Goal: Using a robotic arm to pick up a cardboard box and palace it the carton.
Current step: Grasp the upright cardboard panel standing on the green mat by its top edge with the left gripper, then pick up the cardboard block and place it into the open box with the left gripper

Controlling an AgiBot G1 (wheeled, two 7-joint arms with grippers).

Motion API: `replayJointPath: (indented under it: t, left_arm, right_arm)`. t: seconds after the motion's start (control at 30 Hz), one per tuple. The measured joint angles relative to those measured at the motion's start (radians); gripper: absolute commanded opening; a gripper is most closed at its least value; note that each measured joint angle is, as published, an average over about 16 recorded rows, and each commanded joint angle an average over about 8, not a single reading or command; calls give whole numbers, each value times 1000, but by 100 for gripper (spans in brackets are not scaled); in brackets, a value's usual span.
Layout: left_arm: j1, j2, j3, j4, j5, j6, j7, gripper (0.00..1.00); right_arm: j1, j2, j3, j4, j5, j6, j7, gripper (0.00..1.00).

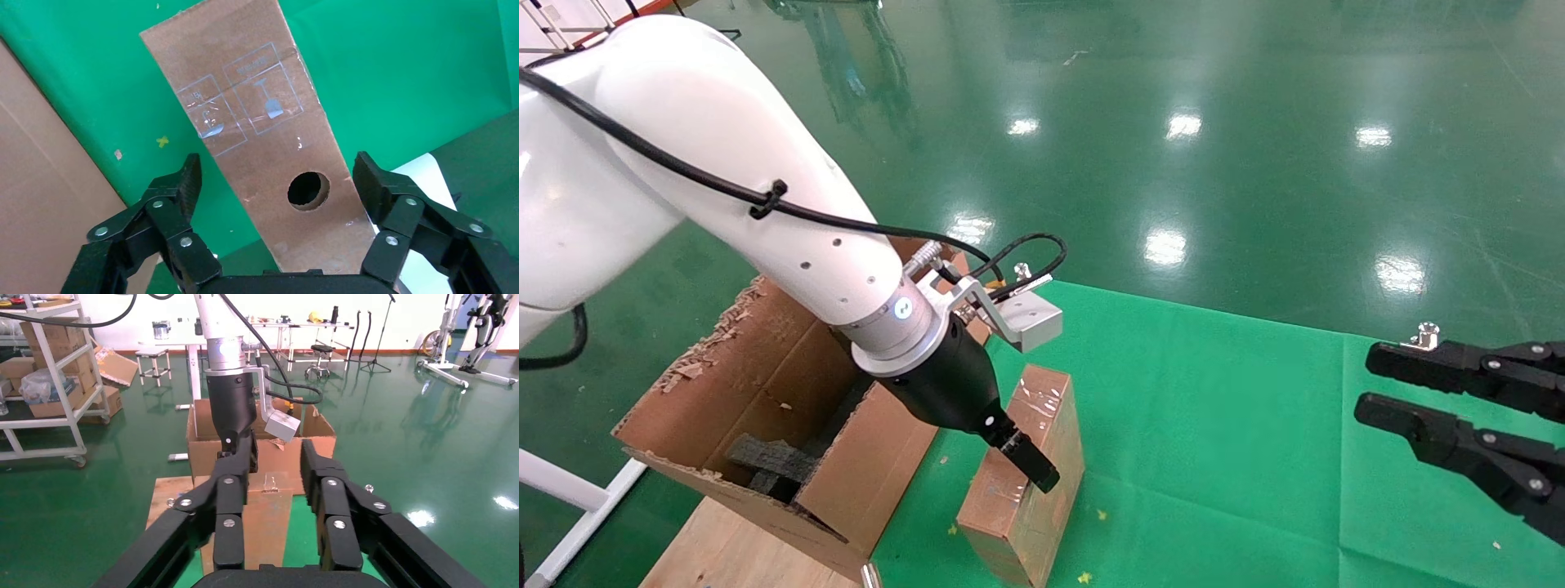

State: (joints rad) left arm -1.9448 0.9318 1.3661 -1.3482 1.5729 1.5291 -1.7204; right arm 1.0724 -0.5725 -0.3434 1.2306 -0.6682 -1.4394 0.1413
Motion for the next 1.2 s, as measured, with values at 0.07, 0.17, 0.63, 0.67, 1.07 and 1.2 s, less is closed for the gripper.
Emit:
replayJointPath:
  t: [0.07, 0.17, 0.63, 0.67, 1.07, 1.2]
  left_arm:
    - [1, 0, -1, 0, -1, 0, 0, 0]
    - [2, -1, -2, 0, -2, -1, 0, 0]
    - [-20, -33, -30, 13, -29, -16, 66, 0]
    - [-26, -43, -37, 15, -35, -19, 83, 0]
    - [-187, -257, -161, 85, -79, -26, 399, 0]
    - [-258, -330, -188, 148, -36, -16, 510, 0]
  right_arm:
    - [0, 0, 0, 0, 0, 0, 0, 100]
    - [0, 0, 0, 0, 0, 0, 0, 100]
    - [0, 0, 0, 0, 0, 0, 0, 100]
    - [0, 0, 0, 0, 0, 0, 0, 100]
    - [0, 0, 0, 0, 0, 0, 0, 100]
    - [0, 0, 0, 0, 0, 0, 0, 100]
